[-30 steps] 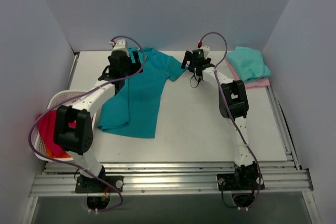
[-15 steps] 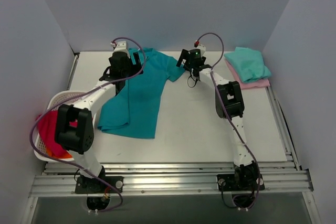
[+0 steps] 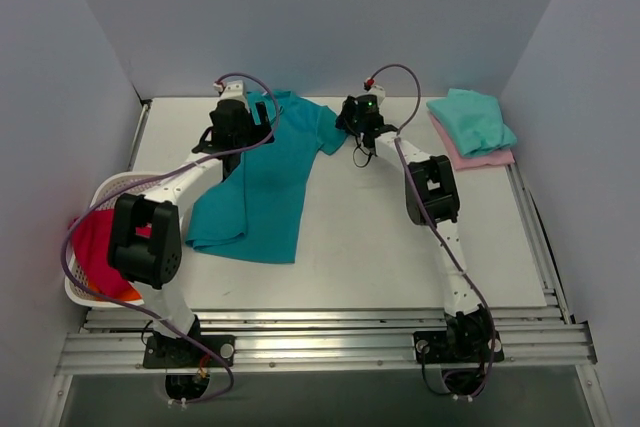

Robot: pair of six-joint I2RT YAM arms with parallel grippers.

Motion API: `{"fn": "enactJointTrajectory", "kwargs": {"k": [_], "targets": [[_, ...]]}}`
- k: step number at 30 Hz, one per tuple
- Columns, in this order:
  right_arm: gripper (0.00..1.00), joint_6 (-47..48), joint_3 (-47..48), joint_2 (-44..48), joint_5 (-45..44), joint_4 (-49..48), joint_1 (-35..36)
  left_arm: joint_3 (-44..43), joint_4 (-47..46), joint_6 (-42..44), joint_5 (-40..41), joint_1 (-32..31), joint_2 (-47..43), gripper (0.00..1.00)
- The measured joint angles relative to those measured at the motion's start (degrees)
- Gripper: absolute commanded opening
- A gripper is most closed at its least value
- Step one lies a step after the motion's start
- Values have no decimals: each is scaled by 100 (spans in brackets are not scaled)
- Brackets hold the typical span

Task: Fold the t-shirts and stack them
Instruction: Flatten out the tshirt

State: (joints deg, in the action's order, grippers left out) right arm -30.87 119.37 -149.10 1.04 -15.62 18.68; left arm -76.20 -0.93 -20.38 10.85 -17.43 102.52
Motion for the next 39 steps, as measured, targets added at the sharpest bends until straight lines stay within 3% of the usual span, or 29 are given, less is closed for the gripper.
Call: {"fn": "enactJointTrajectory", "kwargs": {"k": [3, 4, 14, 23, 28, 39], "targets": [[18, -50, 4, -33, 74, 39, 17, 0, -13, 0, -9, 0, 20, 95], [0, -50, 4, -55, 94, 42, 17, 0, -13, 0, -9, 0, 28, 95], [0, -61, -358, 87, 157, -144, -2, 2, 654, -214, 302, -205, 9, 95], [0, -9, -1106, 588, 175, -157, -103, 83, 2288, -610, 1281, -2358, -750, 96], [0, -4, -1537, 879, 201, -155, -184, 669, 2918, -1233, 1803, -3298, -1196, 96], [0, -20, -1937, 1110, 267, -264, -310, 1766, 3945, -2632, 2374, -4389, -990, 96]]}}
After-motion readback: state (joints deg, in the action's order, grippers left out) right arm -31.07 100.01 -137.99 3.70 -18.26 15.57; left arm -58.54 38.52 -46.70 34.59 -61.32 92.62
